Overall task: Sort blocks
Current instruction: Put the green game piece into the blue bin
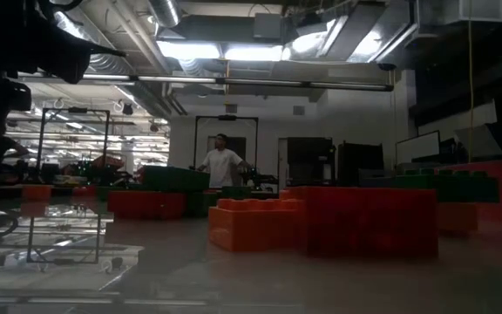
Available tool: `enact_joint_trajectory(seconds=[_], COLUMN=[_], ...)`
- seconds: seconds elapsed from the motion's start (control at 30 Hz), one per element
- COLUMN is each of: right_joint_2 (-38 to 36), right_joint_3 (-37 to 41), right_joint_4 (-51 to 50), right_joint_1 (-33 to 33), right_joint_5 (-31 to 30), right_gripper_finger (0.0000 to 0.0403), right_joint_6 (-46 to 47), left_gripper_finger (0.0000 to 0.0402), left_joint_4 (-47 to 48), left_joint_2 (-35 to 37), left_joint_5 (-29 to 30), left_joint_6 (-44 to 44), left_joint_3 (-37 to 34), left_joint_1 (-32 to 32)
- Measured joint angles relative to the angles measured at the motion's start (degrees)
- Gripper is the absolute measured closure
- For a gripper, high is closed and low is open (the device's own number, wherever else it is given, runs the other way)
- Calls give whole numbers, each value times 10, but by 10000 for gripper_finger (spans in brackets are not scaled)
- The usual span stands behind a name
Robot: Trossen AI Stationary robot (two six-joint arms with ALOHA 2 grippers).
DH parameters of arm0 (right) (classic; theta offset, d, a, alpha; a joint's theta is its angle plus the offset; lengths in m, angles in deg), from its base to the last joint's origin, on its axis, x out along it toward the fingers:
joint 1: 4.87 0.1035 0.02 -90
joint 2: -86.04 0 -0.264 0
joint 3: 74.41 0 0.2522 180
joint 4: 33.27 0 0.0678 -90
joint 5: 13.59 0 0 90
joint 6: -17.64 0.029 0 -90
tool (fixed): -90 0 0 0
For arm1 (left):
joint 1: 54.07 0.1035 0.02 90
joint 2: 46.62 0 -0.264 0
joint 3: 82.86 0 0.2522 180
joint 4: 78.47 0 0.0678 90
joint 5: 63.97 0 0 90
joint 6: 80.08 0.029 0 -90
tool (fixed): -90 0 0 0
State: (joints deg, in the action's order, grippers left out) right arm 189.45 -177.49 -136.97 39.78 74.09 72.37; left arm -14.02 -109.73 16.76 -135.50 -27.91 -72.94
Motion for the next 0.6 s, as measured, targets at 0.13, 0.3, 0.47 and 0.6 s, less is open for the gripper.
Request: enact_joint_trajectory(seconds=[0.13, 0.3, 0.47, 0.6], right_joint_2=[0, 0, 0, 0], right_joint_3=[24, 39, 55, 74], right_joint_4=[-1, 7, 19, 28], right_joint_1=[34, 61, 69, 68], right_joint_5=[0, 0, 4, 12], right_gripper_finger=[293, 287, 273, 259], right_joint_6=[50, 65, 65, 65], left_gripper_finger=[176, 176, 176, 176], left_joint_4=[6, 46, 117, 158], left_joint_2=[0, 0, 0, 0], left_joint_5=[-20, -54, -62, -58], left_joint_6=[-1, -2, -44, -88], left_joint_3=[0, 0, 0, -1], left_joint_1=[0, 0, 0, 0])
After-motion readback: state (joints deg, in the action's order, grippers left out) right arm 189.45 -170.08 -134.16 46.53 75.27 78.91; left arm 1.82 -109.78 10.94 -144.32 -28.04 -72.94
